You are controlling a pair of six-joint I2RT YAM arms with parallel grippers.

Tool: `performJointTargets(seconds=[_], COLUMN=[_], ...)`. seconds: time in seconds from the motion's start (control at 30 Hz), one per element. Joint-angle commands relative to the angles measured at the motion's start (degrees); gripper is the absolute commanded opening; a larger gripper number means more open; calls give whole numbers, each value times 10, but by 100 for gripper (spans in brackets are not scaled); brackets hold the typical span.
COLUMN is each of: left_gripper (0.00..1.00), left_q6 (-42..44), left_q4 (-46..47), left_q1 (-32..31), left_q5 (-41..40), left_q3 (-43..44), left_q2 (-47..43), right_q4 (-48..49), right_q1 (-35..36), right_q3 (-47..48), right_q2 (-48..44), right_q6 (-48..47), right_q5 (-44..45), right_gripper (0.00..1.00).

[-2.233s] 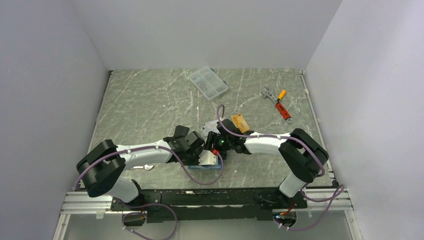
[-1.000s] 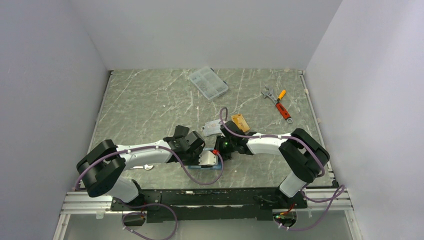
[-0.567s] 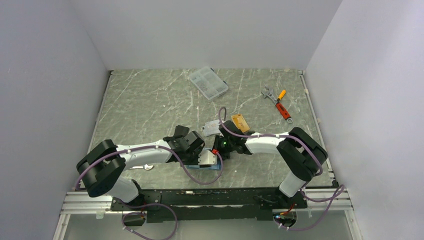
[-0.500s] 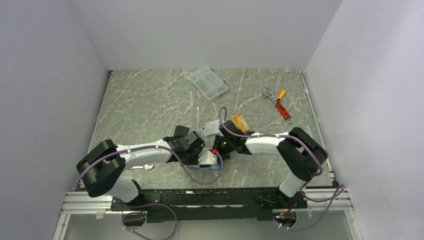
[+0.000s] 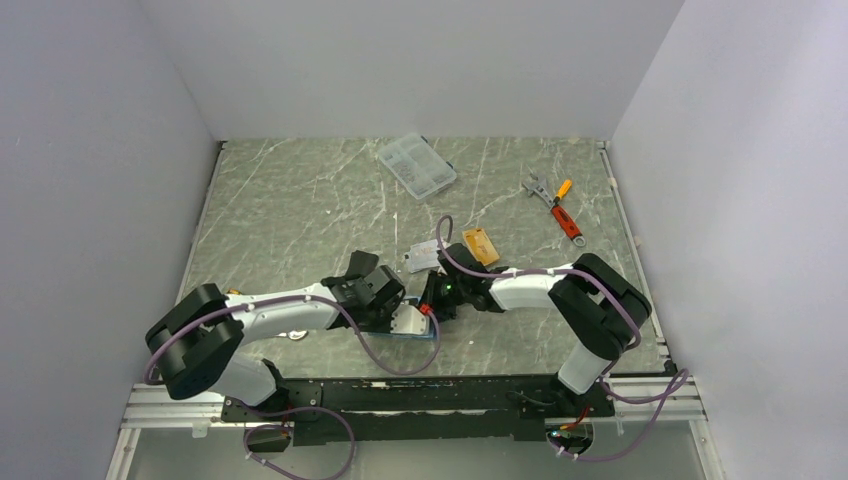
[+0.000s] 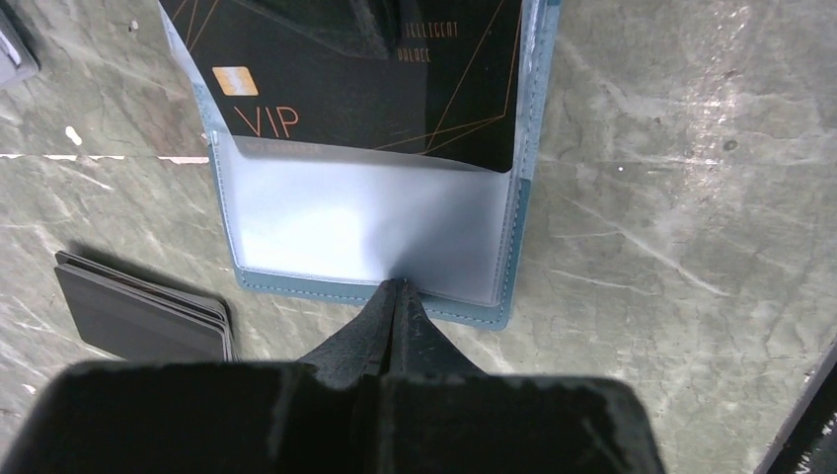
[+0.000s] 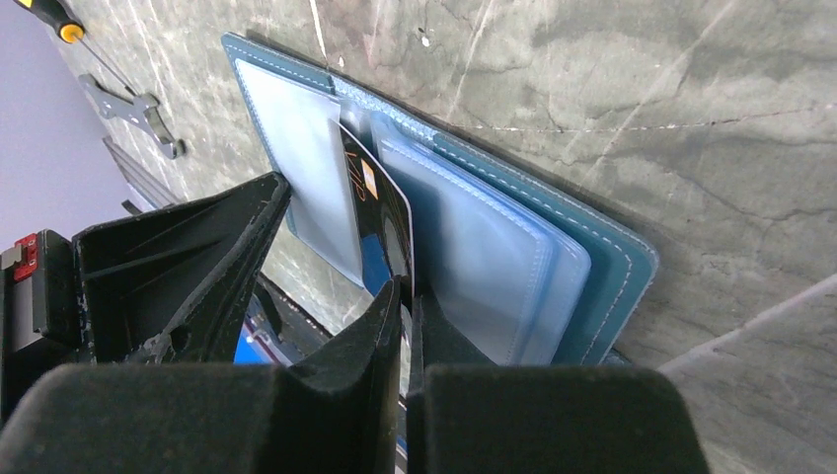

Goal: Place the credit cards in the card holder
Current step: Insert the credit card into the card holder.

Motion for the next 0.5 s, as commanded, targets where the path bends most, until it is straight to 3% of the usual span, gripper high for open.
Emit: performJointTargets(seconds=[0.0,0.2,0.47], left_gripper=[0,0,0], left_q6=[23,36,40], left_q4=[23,47,52], left_q1=[2,6,10], left_q5=[-22,-36,-32], left_q3=[-33,-48,-24], left_q2=[-39,-73,-30], right_q4=[-15,-14,0], right_q1=[-5,-13,-17], right_q3=[-28,-39,-54], right_q2=[15,7,-7], right_q6=[-2,-4,-2], right_q5=[54,52,47], right_gripper=[1,1,1])
